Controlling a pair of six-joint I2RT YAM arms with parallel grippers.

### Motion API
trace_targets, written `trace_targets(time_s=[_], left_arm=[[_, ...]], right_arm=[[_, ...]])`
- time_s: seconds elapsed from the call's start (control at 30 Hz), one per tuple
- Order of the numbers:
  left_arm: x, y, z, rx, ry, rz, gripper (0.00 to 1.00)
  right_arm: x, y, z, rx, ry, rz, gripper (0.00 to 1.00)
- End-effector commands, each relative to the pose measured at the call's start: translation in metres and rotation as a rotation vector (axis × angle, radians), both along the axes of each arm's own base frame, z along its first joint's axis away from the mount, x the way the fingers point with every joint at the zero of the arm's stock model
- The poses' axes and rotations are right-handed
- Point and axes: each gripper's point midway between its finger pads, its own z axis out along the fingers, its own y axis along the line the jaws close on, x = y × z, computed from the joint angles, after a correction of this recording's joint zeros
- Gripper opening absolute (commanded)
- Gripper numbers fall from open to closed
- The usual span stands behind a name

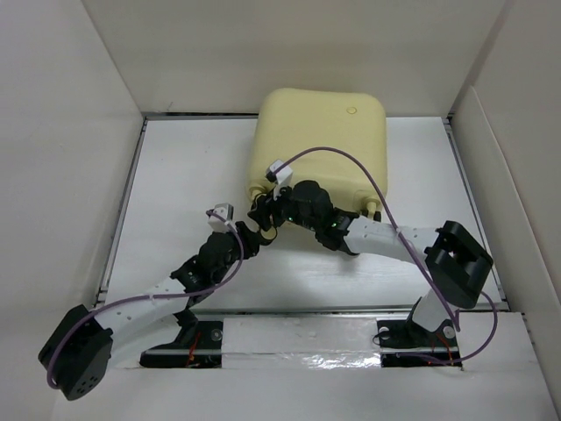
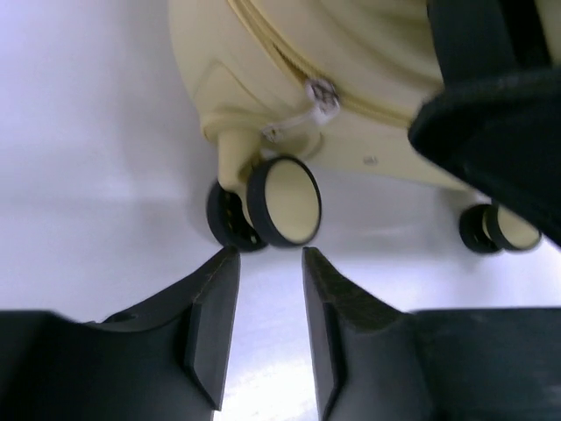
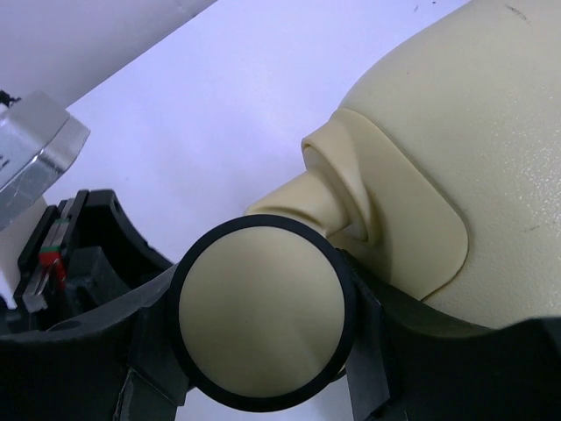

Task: Pack the luggage

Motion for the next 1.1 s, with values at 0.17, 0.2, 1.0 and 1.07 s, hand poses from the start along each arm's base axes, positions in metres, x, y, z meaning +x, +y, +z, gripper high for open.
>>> trace_targets(time_s=[0.17,0.2,1.0,1.07], left_arm=[[0.048,-0.006,0.048,-0.016,-0.237,0.106,0.43],[0.053,-0.009,0.047,0.005,-0.24,0.104,0.43],[0.08,-0.037,0.1,-0.127,-0.48,0.094,0.36],[0.08,-0.036,0.114,-0.195,-0.524,0.116,0.35]], right_arm=[[0.014,0.01,0.101,0.244,-0.143,0.042,0.07],[0.012,0.011,0.101,0.249,-0.139,0.055,0.06],[-0.027,0.019,0.121,0.408,-0.052,0.319,0.03],[-0.035,0.023,0.121,0.416,-0.048,0.343,0.02]])
